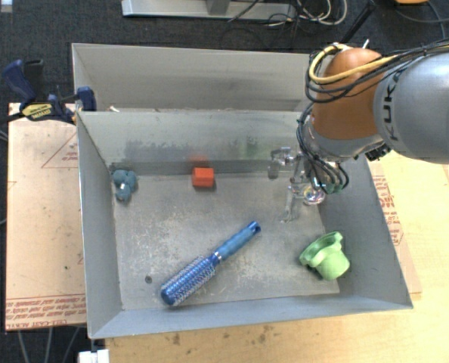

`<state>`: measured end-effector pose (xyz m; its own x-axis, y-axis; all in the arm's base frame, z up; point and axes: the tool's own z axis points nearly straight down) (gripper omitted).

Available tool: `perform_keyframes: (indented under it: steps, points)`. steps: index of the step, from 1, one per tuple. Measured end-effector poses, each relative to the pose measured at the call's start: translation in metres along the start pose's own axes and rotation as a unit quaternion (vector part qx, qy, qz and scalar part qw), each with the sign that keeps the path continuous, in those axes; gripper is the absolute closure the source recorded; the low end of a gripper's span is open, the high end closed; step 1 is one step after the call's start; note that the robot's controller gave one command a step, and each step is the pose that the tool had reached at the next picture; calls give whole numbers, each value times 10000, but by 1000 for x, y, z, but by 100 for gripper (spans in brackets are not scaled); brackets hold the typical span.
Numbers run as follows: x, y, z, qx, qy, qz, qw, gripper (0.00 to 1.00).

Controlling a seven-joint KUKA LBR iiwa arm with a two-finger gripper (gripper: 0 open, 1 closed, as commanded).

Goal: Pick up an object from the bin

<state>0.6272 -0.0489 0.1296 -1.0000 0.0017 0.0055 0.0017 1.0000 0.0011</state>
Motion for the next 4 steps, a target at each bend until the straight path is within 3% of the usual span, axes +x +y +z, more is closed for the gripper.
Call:
perform_keyframes:
  steps: [1, 2, 3, 4]
  points:
    - [56, 54, 64, -15, 15, 104, 9999, 0]
    - [82, 100, 60, -13, -21, 1150, 9934, 0]
    - [81, 98, 60, -2, -26, 1157, 9933, 100]
    - [82, 92, -55, -11, -64, 1484, 9889, 100]
